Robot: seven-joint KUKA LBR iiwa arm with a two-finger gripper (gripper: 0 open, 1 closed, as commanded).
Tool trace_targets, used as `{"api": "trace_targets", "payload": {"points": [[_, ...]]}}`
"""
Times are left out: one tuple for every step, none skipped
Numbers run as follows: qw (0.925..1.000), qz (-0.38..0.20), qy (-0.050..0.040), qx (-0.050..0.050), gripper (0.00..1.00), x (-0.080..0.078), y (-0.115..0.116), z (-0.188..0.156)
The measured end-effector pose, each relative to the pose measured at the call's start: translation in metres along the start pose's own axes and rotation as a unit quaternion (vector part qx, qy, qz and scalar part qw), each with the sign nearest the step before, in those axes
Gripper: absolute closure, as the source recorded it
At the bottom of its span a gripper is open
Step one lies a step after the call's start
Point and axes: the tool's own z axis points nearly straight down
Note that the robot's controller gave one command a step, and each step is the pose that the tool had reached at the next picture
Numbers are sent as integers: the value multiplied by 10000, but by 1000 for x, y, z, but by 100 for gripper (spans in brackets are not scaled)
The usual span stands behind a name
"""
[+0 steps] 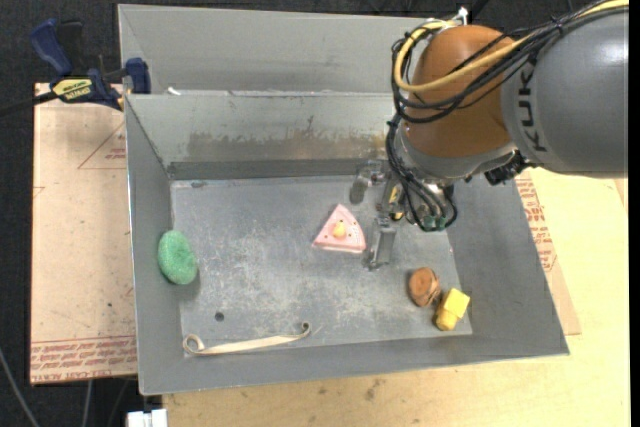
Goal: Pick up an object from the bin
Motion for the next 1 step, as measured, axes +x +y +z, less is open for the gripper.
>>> {"api": "trace_targets", "payload": {"points": [[10000, 69, -56, 4, 0, -18, -2, 22]]}}
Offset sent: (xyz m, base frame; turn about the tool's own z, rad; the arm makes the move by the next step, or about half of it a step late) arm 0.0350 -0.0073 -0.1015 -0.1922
